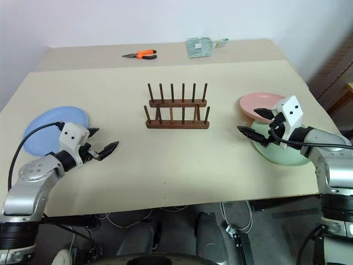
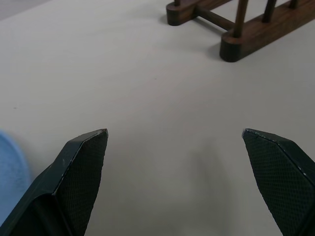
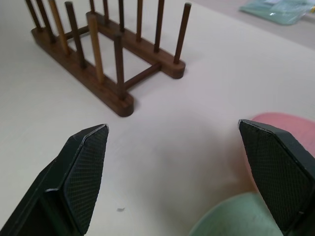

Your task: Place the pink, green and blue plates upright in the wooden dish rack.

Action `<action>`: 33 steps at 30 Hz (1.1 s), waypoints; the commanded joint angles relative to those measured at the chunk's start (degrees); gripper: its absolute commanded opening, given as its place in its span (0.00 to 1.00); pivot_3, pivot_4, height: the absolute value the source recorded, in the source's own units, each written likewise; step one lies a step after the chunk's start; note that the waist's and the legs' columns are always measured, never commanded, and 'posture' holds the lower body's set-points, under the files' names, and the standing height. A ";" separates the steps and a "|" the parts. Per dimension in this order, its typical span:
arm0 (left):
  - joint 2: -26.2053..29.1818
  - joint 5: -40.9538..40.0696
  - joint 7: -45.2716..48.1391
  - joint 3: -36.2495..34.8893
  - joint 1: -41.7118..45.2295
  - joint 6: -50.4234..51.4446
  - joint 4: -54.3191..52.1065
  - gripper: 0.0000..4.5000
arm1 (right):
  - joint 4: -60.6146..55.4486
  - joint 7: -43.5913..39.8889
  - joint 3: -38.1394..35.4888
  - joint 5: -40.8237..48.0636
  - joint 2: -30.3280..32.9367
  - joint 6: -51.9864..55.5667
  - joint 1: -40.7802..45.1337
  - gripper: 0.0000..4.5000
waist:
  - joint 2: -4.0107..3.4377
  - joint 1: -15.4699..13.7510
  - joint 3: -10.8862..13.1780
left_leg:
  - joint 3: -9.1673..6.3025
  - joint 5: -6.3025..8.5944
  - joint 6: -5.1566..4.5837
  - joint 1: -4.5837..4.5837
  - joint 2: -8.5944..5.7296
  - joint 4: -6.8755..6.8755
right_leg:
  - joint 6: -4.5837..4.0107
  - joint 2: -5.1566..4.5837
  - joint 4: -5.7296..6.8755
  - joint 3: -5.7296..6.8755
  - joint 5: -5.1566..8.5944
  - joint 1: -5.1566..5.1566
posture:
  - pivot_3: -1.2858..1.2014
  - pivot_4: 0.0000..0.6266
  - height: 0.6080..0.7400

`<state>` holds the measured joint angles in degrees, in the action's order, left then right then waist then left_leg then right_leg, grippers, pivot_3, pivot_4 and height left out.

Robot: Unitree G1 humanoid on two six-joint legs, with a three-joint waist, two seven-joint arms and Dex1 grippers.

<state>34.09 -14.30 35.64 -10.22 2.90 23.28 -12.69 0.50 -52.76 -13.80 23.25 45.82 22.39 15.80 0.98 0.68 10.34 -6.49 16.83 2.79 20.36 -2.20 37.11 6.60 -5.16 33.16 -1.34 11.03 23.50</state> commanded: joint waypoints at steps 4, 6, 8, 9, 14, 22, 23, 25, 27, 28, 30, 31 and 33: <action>-0.26 0.38 -0.85 0.83 -0.26 -0.07 -2.53 1.00 | -1.19 1.83 1.35 -1.44 -1.56 -2.96 1.59 0.98 | 0.00 0.06 0.00 | 0.00 0.00 0.00 -0.01 0.00 0.00 | 0.00 0.00 0.00 0.00 0.00 0.00 | 0.52 0.24 1.00; -0.28 0.63 -0.97 1.35 -0.52 -0.22 -2.54 1.00 | -1.48 2.07 2.20 -1.83 -2.09 -3.40 1.93 0.98 | 0.00 0.06 0.00 | 0.00 0.00 0.00 0.00 0.00 -0.01 | 0.01 0.00 0.01 0.00 0.00 0.01 | 0.52 0.24 1.00; -0.35 0.86 -1.09 1.88 -0.92 -0.51 -2.70 1.00 | -2.23 1.86 3.02 -1.50 -2.56 -2.68 2.23 0.98 | 0.00 0.07 0.00 | 0.01 0.00 0.00 0.00 0.00 0.00 | 0.00 0.00 0.00 0.00 0.00 0.01 | 0.52 0.24 1.00; -0.54 0.94 -1.30 2.07 -0.95 -0.58 -2.62 1.00 | -2.72 1.27 3.62 -0.97 -2.60 -1.78 2.26 0.98 | 0.00 0.07 0.00 | 0.01 0.00 0.00 0.00 0.00 0.00 | 0.00 0.00 0.00 0.00 0.00 0.01 | 0.52 0.24 1.00; -1.38 0.23 0.37 3.51 -0.36 -1.19 -0.49 1.00 | -6.39 -1.03 6.70 1.65 -3.16 3.16 1.26 0.98 | 0.00 0.02 0.00 | -0.01 0.00 0.00 0.00 0.00 0.00 | -0.01 0.00 0.00 0.00 0.00 0.01 | 0.52 0.24 1.00; -1.85 3.17 13.49 13.32 17.24 -8.75 21.13 1.00 | -15.86 2.57 8.24 2.38 -5.23 7.28 -2.76 0.98 | 0.00 -0.61 0.00 | -0.03 0.00 0.00 0.02 -0.03 0.06 | 0.00 0.00 0.04 0.03 0.00 -0.01 | 0.52 0.24 1.00; -2.23 3.90 15.36 14.52 20.60 -10.45 25.85 1.00 | -17.05 2.97 8.43 2.61 -5.46 7.92 -3.36 0.98 | 0.01 -0.77 0.01 | -0.07 -0.01 0.00 0.04 -0.04 0.07 | 0.00 0.00 0.04 0.06 -0.01 -0.01 | 0.52 0.24 1.00; -4.24 6.12 18.60 17.14 29.26 -14.67 37.48 1.00 | -19.44 3.94 8.24 2.87 -5.80 8.71 -4.73 0.98 | 0.03 -1.18 0.00 | -0.05 -0.01 0.01 0.02 -0.03 0.12 | -0.01 0.03 0.04 0.06 -0.03 -0.02 | 0.52 0.24 1.00; -6.04 8.80 20.72 19.29 36.75 -19.98 48.32 1.00 | -21.71 5.13 7.73 3.24 -6.15 9.27 -6.03 0.98 | 0.04 -1.28 0.00 | -0.04 -0.01 0.00 0.06 -0.04 0.15 | 0.04 0.04 0.00 0.06 -0.05 -0.01 | 0.52 0.24 1.00; -6.71 9.94 21.10 19.84 39.46 -22.52 52.83 1.00 | -22.68 5.79 7.62 3.33 -6.42 9.55 -6.56 0.98 | 0.07 -1.31 0.00 | -0.03 -0.01 0.00 0.04 -0.06 0.14 | 0.15 0.02 0.02 0.05 -0.11 -0.04 | 0.52 0.24 1.00; -8.66 11.10 21.66 20.04 44.39 -25.93 61.04 1.00 | -24.47 7.01 7.49 3.43 -6.88 10.02 -7.87 0.98 | 0.07 -1.20 0.00 | -0.04 0.00 0.00 0.07 -0.06 0.11 | 0.19 0.02 -0.03 0.05 -0.13 -0.01 | 0.52 0.24 1.00; -9.78 11.22 22.26 19.91 46.41 -27.14 64.42 1.00 | -25.26 7.48 7.39 3.46 -7.01 10.09 -8.63 0.98 | 0.10 -1.20 0.01 | -0.02 0.00 -0.01 0.05 -0.06 0.10 | 0.23 0.01 -0.03 0.05 -0.13 -0.02 | 0.52 0.24 1.00; -10.93 11.64 23.68 19.61 48.95 -29.45 69.35 1.00 | -26.80 8.60 7.57 3.53 -7.37 10.41 -9.65 0.98 | 0.11 -1.01 0.01 | -0.02 0.01 -0.02 0.07 -0.05 0.08 | 0.26 0.01 -0.04 0.05 -0.13 0.02 | 0.52 0.24 1.00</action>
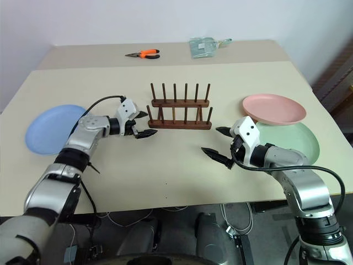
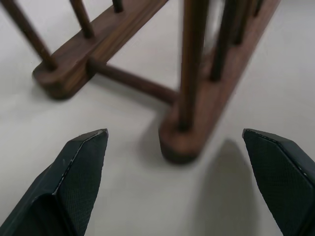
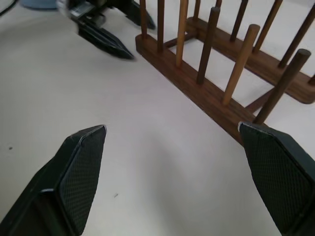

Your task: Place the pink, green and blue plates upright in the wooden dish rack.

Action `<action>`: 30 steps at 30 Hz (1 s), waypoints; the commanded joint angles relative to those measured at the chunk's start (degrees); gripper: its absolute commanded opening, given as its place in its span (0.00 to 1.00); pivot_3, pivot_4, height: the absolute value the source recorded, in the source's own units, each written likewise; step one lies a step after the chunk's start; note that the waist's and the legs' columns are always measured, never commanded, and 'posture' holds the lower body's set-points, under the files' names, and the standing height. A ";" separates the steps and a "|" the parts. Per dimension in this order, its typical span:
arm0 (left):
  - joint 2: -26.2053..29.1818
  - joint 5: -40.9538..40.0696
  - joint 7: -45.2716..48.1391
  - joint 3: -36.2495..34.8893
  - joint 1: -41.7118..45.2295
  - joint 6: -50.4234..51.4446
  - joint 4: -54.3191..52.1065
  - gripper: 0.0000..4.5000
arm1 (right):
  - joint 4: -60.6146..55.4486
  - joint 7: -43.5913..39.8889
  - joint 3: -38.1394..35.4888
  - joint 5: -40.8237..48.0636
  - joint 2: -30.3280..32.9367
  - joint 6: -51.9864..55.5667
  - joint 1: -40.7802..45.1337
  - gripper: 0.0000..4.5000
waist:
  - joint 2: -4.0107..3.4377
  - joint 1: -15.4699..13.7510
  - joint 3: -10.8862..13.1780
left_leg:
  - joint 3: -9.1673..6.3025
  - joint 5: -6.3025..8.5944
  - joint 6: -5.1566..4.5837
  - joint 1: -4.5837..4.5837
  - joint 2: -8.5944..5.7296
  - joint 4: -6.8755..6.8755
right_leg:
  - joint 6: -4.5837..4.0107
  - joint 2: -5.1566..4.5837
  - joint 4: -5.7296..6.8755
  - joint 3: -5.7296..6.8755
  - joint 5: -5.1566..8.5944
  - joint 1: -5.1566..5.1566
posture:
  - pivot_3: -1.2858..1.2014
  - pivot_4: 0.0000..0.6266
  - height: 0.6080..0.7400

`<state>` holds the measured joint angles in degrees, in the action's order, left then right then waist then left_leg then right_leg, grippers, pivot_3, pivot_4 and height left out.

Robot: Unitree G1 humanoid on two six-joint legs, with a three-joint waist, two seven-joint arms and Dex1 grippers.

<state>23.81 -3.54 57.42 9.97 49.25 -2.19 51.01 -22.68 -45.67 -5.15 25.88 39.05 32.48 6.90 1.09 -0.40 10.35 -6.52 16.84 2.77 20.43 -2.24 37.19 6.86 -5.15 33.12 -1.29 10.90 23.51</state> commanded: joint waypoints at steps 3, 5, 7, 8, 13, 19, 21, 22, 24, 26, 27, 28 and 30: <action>-2.56 4.48 5.29 2.20 5.35 -7.44 11.01 0.88 | -4.70 2.80 -1.44 0.61 -1.12 -0.49 -2.91 1.00 | 0.03 0.01 0.00 | -0.01 0.00 0.00 0.00 0.00 0.00 | 0.02 0.01 0.02 0.01 0.01 0.00 | 0.52 0.24 1.00; -2.74 5.03 6.58 2.09 5.83 -8.67 12.40 0.71 | -5.16 3.31 -1.53 0.75 -1.24 -0.44 -3.45 1.00 | 0.03 -0.04 0.00 | -0.01 0.00 0.00 -0.02 0.00 0.02 | 0.02 0.01 0.03 0.00 0.01 -0.03 | 0.52 0.24 1.00; -2.80 4.95 7.62 1.60 5.72 -9.51 12.62 0.49 | -4.94 3.26 -1.60 0.56 -1.04 -0.93 -4.16 1.00 | 0.03 -0.05 0.00 | -0.01 0.00 0.00 -0.04 0.00 0.03 | 0.04 0.00 0.04 0.00 0.03 -0.06 | 0.52 0.24 1.00; -2.87 4.84 7.74 1.34 5.40 -10.21 12.20 0.38 | -4.54 2.99 -1.75 0.35 -0.70 -1.34 -4.55 1.00 | 0.03 -0.04 0.00 | -0.02 0.00 0.00 -0.04 0.00 0.03 | 0.04 0.00 0.04 0.00 0.03 -0.06 | 0.52 0.24 1.00; -2.58 3.74 11.66 1.31 0.87 -11.44 4.51 0.17 | -2.82 1.04 -3.19 0.43 1.50 -2.00 -5.83 1.00 | 0.02 -0.03 -0.01 | -0.03 0.00 -0.01 -0.04 0.00 0.02 | 0.03 0.00 0.06 0.00 0.02 -0.05 | 0.52 0.24 1.00; -1.51 1.02 15.04 2.93 -9.86 -3.08 -18.54 0.17 | -1.98 -3.64 -4.40 1.86 5.80 -0.68 -8.18 1.00 | 0.02 -0.12 -0.01 | -0.03 0.01 -0.01 -0.05 0.01 0.02 | 0.02 -0.01 0.07 -0.02 0.02 -0.06 | 0.52 0.24 1.00; -1.00 0.33 15.56 3.51 -12.69 0.16 -25.20 0.17 | -2.15 -4.33 -4.31 2.02 6.47 -0.10 -8.64 1.00 | 0.01 -0.10 0.00 | -0.03 0.01 -0.01 -0.06 0.04 0.01 | 0.01 0.00 0.08 -0.02 0.03 -0.06 | 0.52 0.24 1.00; -0.55 0.56 15.54 3.99 -13.79 1.54 -27.84 0.17 | -2.37 -4.54 -4.29 2.25 6.68 0.35 -8.84 1.00 | 0.01 -0.10 0.00 | -0.03 0.01 -0.01 -0.06 0.04 0.02 | 0.00 0.00 0.08 -0.02 0.04 -0.06 | 0.52 0.24 1.00; 0.85 2.19 15.87 5.48 -15.06 2.90 -30.93 0.17 | -2.81 -4.69 -4.00 2.15 7.20 0.84 -9.18 1.00 | 0.02 -0.14 0.01 | -0.03 0.01 -0.01 -0.05 0.04 0.02 | -0.02 0.00 0.07 -0.02 0.05 -0.06 | 0.52 0.24 1.00; 1.75 2.61 16.08 6.45 -15.42 3.88 -32.32 0.17 | -3.19 -4.37 -3.88 2.03 7.25 1.17 -9.00 1.00 | 0.02 -0.16 0.00 | -0.03 0.01 -0.01 -0.06 0.04 0.02 | -0.02 0.00 0.08 -0.02 0.06 -0.06 | 0.52 0.24 1.00; 1.86 2.59 15.92 6.73 -15.27 4.28 -32.46 0.17 | -3.42 -4.15 -3.88 2.09 7.21 1.41 -8.81 1.00 | 0.02 -0.17 0.00 | -0.03 0.01 -0.01 -0.06 0.04 0.02 | -0.05 0.01 0.08 -0.02 0.08 -0.06 | 0.52 0.24 1.00; 2.01 2.51 15.92 6.99 -15.05 4.96 -32.51 0.17 | -3.64 -3.97 -3.88 2.15 7.21 1.66 -8.64 1.00 | 0.02 -0.17 0.00 | -0.03 0.01 -0.02 -0.06 0.03 0.02 | -0.10 0.01 0.07 -0.02 0.15 -0.06 | 0.52 0.24 1.00; 2.16 2.50 15.73 7.26 -14.66 5.57 -32.41 0.28 | -3.91 -3.70 -3.92 2.18 7.21 2.06 -8.44 1.00 | 0.02 -0.19 0.00 | -0.03 0.01 -0.01 -0.06 0.03 0.03 | -0.11 0.01 0.07 -0.02 0.16 -0.06 | 0.52 0.24 1.00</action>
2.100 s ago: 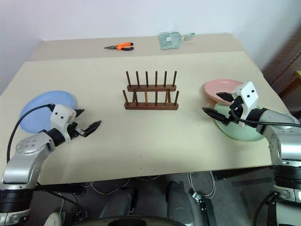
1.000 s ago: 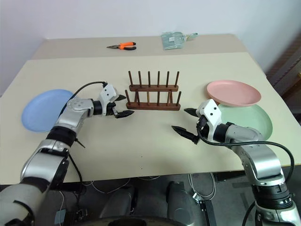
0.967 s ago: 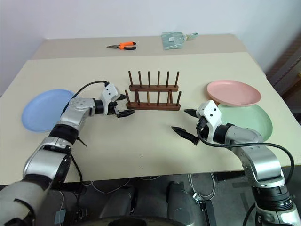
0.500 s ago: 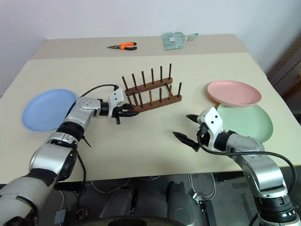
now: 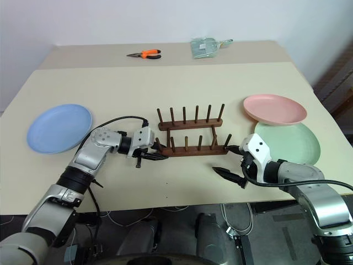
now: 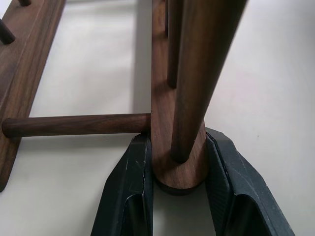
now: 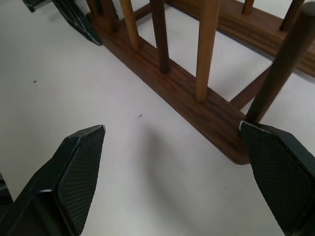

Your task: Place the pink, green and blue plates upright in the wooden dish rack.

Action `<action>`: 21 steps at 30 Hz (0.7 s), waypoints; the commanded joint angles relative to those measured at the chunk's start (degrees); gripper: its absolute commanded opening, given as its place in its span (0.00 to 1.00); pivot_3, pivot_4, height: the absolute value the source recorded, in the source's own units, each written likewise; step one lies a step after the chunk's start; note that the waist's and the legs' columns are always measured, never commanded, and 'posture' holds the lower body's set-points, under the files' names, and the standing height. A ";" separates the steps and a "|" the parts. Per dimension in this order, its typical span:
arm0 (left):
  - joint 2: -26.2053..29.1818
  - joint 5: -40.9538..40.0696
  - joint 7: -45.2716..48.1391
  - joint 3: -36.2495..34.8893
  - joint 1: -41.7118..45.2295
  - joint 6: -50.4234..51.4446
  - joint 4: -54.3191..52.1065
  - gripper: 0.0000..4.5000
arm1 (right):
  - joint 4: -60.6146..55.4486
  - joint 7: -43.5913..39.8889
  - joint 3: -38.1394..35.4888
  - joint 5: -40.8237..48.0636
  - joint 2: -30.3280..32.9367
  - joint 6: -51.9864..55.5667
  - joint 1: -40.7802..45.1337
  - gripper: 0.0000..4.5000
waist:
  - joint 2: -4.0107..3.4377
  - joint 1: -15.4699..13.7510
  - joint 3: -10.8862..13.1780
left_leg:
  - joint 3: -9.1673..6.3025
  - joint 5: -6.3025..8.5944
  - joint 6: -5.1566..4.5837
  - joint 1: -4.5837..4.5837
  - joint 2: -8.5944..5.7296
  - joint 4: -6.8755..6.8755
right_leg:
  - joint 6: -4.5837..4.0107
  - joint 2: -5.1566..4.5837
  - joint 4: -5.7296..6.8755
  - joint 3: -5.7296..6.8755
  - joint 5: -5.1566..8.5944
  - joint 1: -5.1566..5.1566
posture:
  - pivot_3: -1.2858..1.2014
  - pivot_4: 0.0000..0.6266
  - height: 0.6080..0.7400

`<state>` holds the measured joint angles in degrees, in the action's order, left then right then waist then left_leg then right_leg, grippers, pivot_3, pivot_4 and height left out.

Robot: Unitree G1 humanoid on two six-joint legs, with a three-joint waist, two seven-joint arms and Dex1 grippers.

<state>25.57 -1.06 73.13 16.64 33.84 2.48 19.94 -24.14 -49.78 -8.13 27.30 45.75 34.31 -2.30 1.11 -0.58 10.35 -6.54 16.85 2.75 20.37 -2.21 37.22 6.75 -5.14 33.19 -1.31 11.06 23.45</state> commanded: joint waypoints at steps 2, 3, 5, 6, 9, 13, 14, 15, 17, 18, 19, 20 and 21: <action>0.45 -0.04 -0.50 0.47 1.22 1.86 -1.50 0.49 | -2.84 0.68 -1.09 0.87 0.66 0.92 0.80 1.00 | 0.00 -0.01 0.00 | 0.00 0.00 0.00 0.00 0.00 0.00 | 0.00 0.00 0.00 0.00 0.00 0.00 | 0.52 0.24 1.00; 0.58 -0.27 -1.20 -0.02 1.39 3.58 -2.24 0.60 | -3.14 0.67 -1.28 0.93 1.03 1.38 0.58 0.94 | 0.00 -0.02 0.00 | 0.00 0.00 0.00 0.00 0.00 0.00 | 0.01 0.00 0.00 0.00 0.00 0.00 | 0.52 0.24 1.00; 1.33 -0.74 -1.91 -0.70 1.12 6.42 -4.25 0.83 | -3.65 0.67 -1.60 1.26 1.68 2.63 0.15 0.80 | 0.00 -0.01 0.00 | 0.00 0.00 0.00 0.01 0.00 0.00 | 0.05 0.00 0.00 0.00 -0.03 0.00 | 0.52 0.24 1.00; 2.29 -1.01 -2.05 -1.12 0.39 8.00 -5.93 0.92 | -3.87 0.42 -1.46 0.75 2.49 2.92 -0.32 0.69 | 0.00 -0.01 0.00 | 0.00 0.00 0.00 0.01 0.00 0.00 | 0.09 0.00 0.00 0.00 -0.05 0.00 | 0.52 0.24 1.00; 4.96 -1.18 -2.62 -1.65 -1.85 10.07 -9.88 0.93 | -4.37 0.11 -1.23 0.00 3.79 3.21 -1.40 0.38 | 0.00 0.16 0.00 | 0.00 0.00 -0.01 0.00 0.01 -0.02 | 0.08 0.00 0.01 0.00 -0.04 0.02 | 0.52 0.24 1.00; 10.45 -6.82 -2.46 -6.03 -10.21 20.16 -21.67 0.73 | -5.13 0.78 0.18 -0.14 3.82 4.02 -2.13 0.00 | 0.00 0.71 0.01 | 0.00 0.01 -0.01 -0.02 0.06 -0.08 | 0.04 0.02 0.01 0.00 0.04 0.04 | 0.52 0.24 1.00; 11.08 -7.75 -2.50 -6.37 -11.51 21.48 -23.65 0.62 | -5.22 1.06 0.60 -0.32 3.59 4.07 -1.99 0.00 | 0.00 1.00 0.01 | -0.01 0.01 -0.01 -0.01 0.08 -0.09 | 0.06 0.02 0.02 0.00 0.05 0.05 | 0.52 0.24 1.00; 11.28 -8.14 -3.54 -6.31 -13.13 23.01 -26.17 0.52 | -4.70 1.92 1.81 -1.58 3.10 3.47 -1.59 0.00 | -0.01 1.10 0.01 | -0.01 0.01 -0.01 -0.01 0.08 -0.09 | 0.09 0.02 0.02 0.01 0.08 0.05 | 0.52 0.24 1.00; 11.02 -7.79 -5.94 -4.77 -15.86 25.29 -30.75 0.29 | -2.34 4.08 4.78 -5.44 2.38 1.65 -0.45 0.00 | 0.00 1.06 0.01 | -0.02 0.01 -0.01 0.00 0.07 -0.08 | 0.11 0.01 0.00 0.01 0.13 0.04 | 0.52 0.24 1.00; 10.67 -6.93 -7.13 -3.40 -16.99 25.47 -32.73 0.20 | -0.87 4.65 6.29 -7.59 2.13 -0.12 0.16 0.00 | 0.01 0.95 0.01 | -0.02 0.01 -0.01 0.00 0.05 -0.05 | 0.12 -0.01 -0.01 0.01 0.14 0.01 | 0.52 0.24 1.00; 10.49 -6.38 -7.90 -2.46 -17.61 25.53 -33.94 0.20 | 0.08 4.87 7.18 -8.91 2.00 -1.35 0.54 0.00 | 0.02 0.89 0.01 | -0.02 0.01 -0.01 0.01 0.03 -0.04 | 0.11 -0.03 -0.02 0.01 0.14 0.00 | 0.52 0.24 1.00; 9.17 -6.04 -9.59 -1.20 -18.18 26.34 -35.35 0.20 | 1.72 5.71 8.17 -10.03 1.30 -1.71 1.49 0.00 | 0.01 0.81 0.01 | -0.01 0.01 -0.01 0.02 0.02 -0.02 | 0.11 -0.03 -0.04 0.01 0.14 0.00 | 0.52 0.24 1.00; 8.28 -6.01 -10.82 -0.43 -18.49 27.09 -36.27 0.20 | 2.84 6.29 8.75 -10.66 0.77 -1.83 2.14 0.00 | 0.02 0.78 0.01 | -0.01 0.01 -0.01 0.02 0.01 -0.02 | 0.11 -0.05 -0.04 0.01 0.14 0.00 | 0.52 0.24 1.00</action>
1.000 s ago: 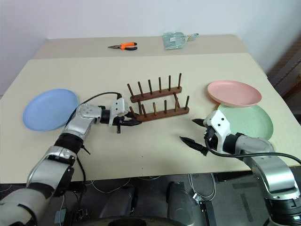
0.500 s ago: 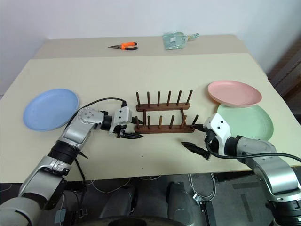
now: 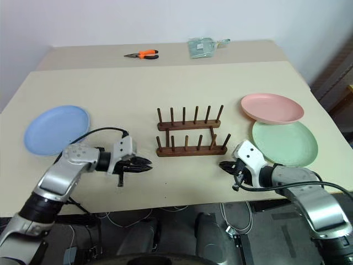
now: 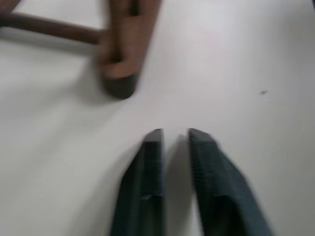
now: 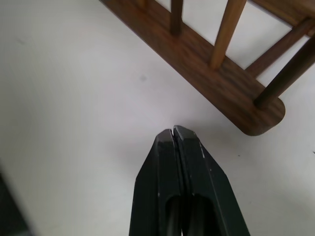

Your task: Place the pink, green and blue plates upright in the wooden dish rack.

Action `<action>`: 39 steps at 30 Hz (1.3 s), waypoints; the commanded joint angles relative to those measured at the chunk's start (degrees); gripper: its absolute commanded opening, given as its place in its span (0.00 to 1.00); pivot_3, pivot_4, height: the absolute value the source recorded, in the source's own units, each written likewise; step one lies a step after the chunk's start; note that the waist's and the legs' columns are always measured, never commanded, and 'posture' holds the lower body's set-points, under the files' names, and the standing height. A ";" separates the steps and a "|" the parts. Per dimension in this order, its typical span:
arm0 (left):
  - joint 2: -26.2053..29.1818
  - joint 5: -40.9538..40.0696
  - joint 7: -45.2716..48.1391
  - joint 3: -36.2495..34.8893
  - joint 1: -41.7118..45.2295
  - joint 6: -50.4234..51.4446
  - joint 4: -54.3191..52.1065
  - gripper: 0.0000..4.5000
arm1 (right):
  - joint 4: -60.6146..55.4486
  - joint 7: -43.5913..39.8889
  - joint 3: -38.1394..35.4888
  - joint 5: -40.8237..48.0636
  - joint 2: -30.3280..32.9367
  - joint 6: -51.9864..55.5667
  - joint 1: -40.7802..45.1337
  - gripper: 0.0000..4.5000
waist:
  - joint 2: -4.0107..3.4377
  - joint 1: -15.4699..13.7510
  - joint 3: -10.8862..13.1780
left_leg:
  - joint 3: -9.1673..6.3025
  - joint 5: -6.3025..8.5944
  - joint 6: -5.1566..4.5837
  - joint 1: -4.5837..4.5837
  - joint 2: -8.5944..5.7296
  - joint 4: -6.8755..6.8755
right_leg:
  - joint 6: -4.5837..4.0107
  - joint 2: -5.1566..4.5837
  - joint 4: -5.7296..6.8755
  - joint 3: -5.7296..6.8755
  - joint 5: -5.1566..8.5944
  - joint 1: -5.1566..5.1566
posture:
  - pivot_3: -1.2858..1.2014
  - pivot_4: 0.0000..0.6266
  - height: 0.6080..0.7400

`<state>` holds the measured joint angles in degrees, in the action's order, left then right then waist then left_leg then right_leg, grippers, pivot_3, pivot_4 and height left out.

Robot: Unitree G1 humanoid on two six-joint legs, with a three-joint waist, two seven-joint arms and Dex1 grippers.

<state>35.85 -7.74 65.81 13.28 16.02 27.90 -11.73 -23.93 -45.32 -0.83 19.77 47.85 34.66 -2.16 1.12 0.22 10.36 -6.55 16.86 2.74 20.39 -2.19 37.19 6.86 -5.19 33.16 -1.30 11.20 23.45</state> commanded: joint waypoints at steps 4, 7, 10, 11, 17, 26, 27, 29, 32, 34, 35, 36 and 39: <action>-6.52 7.64 -12.47 7.54 0.43 -0.76 -2.46 0.20 | 7.57 3.53 4.69 -7.78 -3.01 -5.37 5.57 0.00 | 0.05 0.06 -0.04 | 0.01 0.00 0.00 -0.04 -0.01 0.01 | 0.00 0.01 0.02 -0.01 -0.02 -0.03 | 0.52 0.24 1.00; -10.13 10.75 -19.37 8.36 1.00 -0.56 1.02 0.20 | 11.80 5.57 6.35 -10.65 -5.57 -7.99 9.22 0.00 | 0.05 0.17 -0.15 | 0.00 0.00 0.00 -0.11 -0.01 0.03 | -0.01 0.01 0.04 -0.01 -0.02 -0.10 | 0.52 0.24 1.00; -13.01 11.69 -23.96 7.70 1.75 -1.59 4.32 0.20 | 15.57 6.64 7.75 -13.15 -7.81 -10.31 12.51 0.00 | 0.07 0.21 -0.24 | -0.01 -0.01 0.00 -0.18 -0.02 0.10 | -0.02 0.02 0.05 -0.01 -0.03 -0.21 | 0.52 0.24 1.00; -13.57 11.90 -25.03 7.40 2.29 -1.94 5.72 0.20 | 16.72 6.90 8.07 -13.66 -8.58 -10.79 13.70 0.00 | 0.06 0.23 -0.25 | -0.01 -0.01 0.00 -0.20 -0.02 0.11 | -0.02 0.02 0.06 -0.01 -0.03 -0.22 | 0.52 0.24 1.00; -14.91 12.43 -29.21 6.14 7.01 -5.31 14.71 0.20 | 25.49 8.67 9.37 -17.49 -11.84 -14.83 20.56 0.00 | -0.01 0.43 -0.30 | -0.01 -0.01 0.01 -0.25 -0.02 0.12 | -0.05 0.05 0.12 -0.01 -0.07 -0.22 | 0.52 0.24 1.00; -14.21 12.14 -31.66 5.09 10.62 -10.01 22.91 0.20 | 36.12 8.93 9.33 -20.13 -14.95 -20.48 28.38 0.00 | -0.09 0.74 -0.35 | 0.00 -0.02 0.01 -0.30 -0.02 0.06 | -0.06 0.07 0.16 -0.02 -0.28 -0.20 | 0.52 0.24 1.00; -14.22 12.03 -31.73 4.91 10.71 -10.28 23.29 0.20 | 36.69 8.80 9.35 -20.24 -15.19 -20.79 28.89 0.00 | -0.09 0.77 -0.35 | 0.00 -0.02 0.01 -0.31 -0.02 0.05 | -0.06 0.07 0.17 -0.02 -0.28 -0.19 | 0.52 0.24 1.00; -14.33 11.78 -31.80 4.53 10.68 -10.26 23.68 0.20 | 37.44 8.64 9.41 -20.59 -15.43 -21.39 29.43 0.00 | -0.10 0.76 -0.36 | -0.01 -0.02 0.01 -0.31 -0.02 0.02 | -0.05 0.08 0.18 -0.02 -0.29 -0.17 | 0.52 0.24 1.00; -14.04 12.09 -32.39 4.30 10.32 -10.74 24.02 0.20 | 36.94 7.70 8.99 -20.43 -15.20 -21.67 29.55 0.00 | -0.10 0.79 -0.36 | 0.00 -0.02 0.02 -0.31 -0.02 0.01 | -0.05 0.08 0.18 -0.02 -0.30 -0.17 | 0.52 0.24 1.00; -13.87 12.26 -32.72 4.28 10.12 -11.43 24.13 0.19 | 35.19 5.51 8.30 -19.44 -14.02 -21.40 28.87 0.05 | -0.11 0.80 -0.36 | -0.01 -0.02 0.02 -0.32 -0.02 0.01 | -0.04 0.08 0.18 -0.02 -0.30 -0.17 | 0.52 0.24 1.00; -13.83 12.21 -32.82 4.22 10.01 -11.61 24.10 0.19 | 33.96 4.65 7.36 -18.71 -13.22 -20.60 28.53 0.11 | -0.12 0.78 -0.37 | -0.01 -0.02 0.02 -0.32 -0.02 0.01 | -0.04 0.08 0.19 -0.02 -0.30 -0.17 | 0.52 0.24 1.00; -13.75 12.24 -33.09 4.10 9.87 -11.66 24.07 0.19 | 32.66 3.86 6.41 -18.13 -12.32 -19.86 28.21 0.17 | -0.13 0.76 -0.37 | -0.01 -0.02 0.02 -0.32 -0.01 0.01 | -0.04 0.08 0.19 -0.03 -0.30 -0.17 | 0.52 0.24 1.00; -13.12 12.58 -33.45 4.11 9.47 -13.16 24.33 0.19 | 28.05 2.61 3.14 -18.08 -7.47 -19.03 27.14 0.49 | -0.14 0.67 -0.37 | -0.01 -0.02 0.01 -0.28 -0.02 0.02 | -0.04 0.08 0.19 -0.03 -0.30 -0.15 | 0.52 0.24 1.00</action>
<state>20.89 2.21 33.52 18.67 27.10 14.16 9.95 7.88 -42.29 6.33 0.91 37.93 15.38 24.65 0.98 0.90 9.99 -6.56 16.85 2.76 20.11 -2.21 37.21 6.83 -5.11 33.34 -1.33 10.91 23.31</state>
